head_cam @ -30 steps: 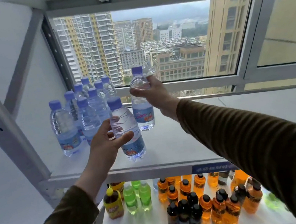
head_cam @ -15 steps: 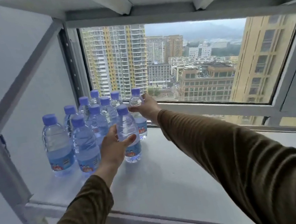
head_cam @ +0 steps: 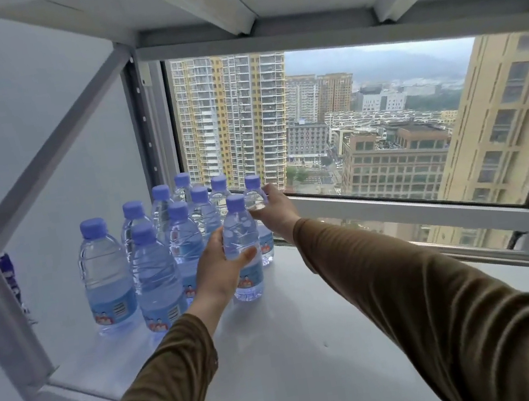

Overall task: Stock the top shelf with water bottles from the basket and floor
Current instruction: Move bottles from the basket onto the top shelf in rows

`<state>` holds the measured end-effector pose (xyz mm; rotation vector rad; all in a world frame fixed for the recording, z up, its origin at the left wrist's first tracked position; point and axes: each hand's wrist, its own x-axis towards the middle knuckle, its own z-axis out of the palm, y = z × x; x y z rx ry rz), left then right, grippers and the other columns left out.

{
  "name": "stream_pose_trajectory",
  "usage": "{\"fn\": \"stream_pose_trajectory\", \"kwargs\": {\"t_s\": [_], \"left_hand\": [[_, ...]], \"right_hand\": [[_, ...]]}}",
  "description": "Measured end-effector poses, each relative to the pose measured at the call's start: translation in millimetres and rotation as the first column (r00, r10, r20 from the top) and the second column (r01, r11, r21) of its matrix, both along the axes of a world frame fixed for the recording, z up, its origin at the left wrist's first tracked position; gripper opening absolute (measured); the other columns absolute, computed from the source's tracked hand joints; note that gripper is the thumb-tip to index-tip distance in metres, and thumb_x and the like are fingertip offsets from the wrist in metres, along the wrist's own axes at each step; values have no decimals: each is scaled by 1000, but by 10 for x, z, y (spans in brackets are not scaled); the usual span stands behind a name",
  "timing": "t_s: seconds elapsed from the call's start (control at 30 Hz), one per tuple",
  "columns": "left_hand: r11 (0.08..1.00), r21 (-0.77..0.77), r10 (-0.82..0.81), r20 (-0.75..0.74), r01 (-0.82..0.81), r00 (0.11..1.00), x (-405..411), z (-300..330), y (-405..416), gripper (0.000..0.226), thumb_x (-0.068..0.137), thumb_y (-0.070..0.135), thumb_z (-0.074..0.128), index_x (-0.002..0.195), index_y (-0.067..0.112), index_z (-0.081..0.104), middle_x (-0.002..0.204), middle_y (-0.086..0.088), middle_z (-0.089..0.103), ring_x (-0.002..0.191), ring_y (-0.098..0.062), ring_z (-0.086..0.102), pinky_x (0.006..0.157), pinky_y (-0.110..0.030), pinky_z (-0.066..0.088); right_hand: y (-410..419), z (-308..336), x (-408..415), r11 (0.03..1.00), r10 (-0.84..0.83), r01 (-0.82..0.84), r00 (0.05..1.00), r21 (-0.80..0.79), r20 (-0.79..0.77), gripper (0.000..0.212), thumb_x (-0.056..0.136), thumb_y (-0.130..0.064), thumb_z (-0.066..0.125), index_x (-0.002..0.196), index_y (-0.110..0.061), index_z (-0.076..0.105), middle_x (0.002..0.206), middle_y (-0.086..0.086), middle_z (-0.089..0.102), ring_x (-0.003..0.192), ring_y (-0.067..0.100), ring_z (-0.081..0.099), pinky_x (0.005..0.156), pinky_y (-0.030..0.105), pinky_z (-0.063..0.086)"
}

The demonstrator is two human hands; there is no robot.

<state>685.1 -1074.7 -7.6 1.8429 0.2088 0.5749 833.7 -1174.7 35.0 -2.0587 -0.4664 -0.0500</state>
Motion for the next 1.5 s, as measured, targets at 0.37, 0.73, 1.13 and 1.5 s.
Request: {"fn": "stream_pose_trajectory", "kwargs": {"t_s": [0.37, 0.73, 1.13, 1.5], "left_hand": [[999, -11, -33, -70, 32, 997, -112, -398, -12, 67, 80, 18, 83, 138, 23, 49, 125, 7, 60, 115, -12, 57, 91, -23, 44], [1000, 10, -5, -112, 6, 994, -41, -514, 7, 67, 85, 17, 79, 143, 24, 45, 126, 7, 58, 113, -15, 56, 97, -31, 43], [999, -19, -28, -129, 26, 991, 130, -501, 24, 68, 88, 15, 75, 147, 23, 42, 133, 7, 55, 121, -15, 52, 105, -36, 42], [997, -27, -79, -138, 76, 987, 121, -520, 56, 74, 87, 12, 76, 149, 23, 39, 136, 6, 54, 131, -18, 50, 105, -32, 41]], "right_hand": [[-151, 174, 77, 992, 91, -81, 990, 101, -108, 62, 93, -43, 74, 140, -8, 56, 129, 10, 62, 106, 22, 58, 91, 43, 55], [-78, 180, 87, 999, 39, -38, 998, 16, -46, 66, 90, -43, 76, 142, -9, 53, 140, 16, 61, 118, 34, 64, 102, 55, 55], [-28, 143, 199, 1000, 20, -20, 999, -3, -42, 68, 87, -48, 77, 141, -14, 53, 135, 14, 64, 116, 33, 65, 98, 54, 57], [-156, 69, 82, 998, 67, -65, 996, 28, -65, 65, 96, -43, 68, 150, -10, 49, 146, 15, 61, 126, 31, 62, 106, 53, 53]]}}
